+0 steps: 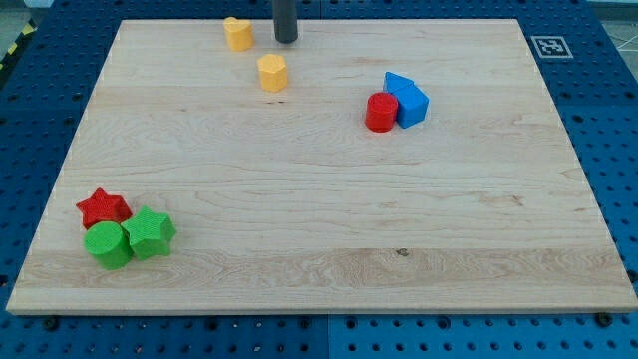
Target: Move the yellow hexagon a bit up
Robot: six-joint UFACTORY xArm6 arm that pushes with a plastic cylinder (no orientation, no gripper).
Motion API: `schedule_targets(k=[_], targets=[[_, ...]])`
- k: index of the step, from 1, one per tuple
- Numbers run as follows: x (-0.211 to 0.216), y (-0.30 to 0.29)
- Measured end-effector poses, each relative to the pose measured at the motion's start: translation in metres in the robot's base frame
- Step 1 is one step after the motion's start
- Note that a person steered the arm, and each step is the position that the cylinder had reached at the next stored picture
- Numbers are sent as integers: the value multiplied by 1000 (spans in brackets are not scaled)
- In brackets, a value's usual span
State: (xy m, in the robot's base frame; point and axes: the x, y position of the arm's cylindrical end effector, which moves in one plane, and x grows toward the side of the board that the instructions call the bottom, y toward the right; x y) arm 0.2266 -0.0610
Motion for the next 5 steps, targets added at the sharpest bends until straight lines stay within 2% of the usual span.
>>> schedule_targets(k=[2,3,4,5], targets=[[8,-95],[7,-91],[-21,-70],[-22,-33]])
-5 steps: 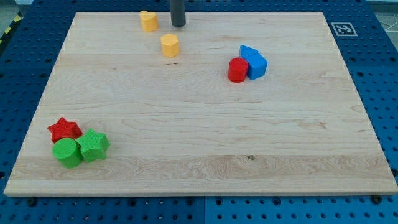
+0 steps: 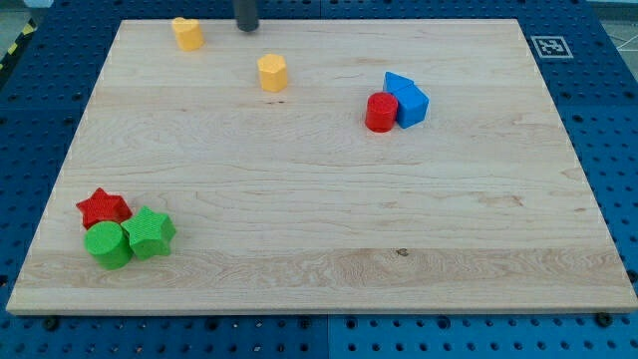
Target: Move the yellow hexagon a bit up
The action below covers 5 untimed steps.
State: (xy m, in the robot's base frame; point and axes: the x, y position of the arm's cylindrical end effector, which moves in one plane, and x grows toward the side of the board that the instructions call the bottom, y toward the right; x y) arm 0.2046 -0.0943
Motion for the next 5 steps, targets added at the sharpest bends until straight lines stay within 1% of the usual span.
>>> schedule_targets(k=[1,2,3,4,5], targets=[[24,23],[65,57],[100,79],[134,91],[146,86]])
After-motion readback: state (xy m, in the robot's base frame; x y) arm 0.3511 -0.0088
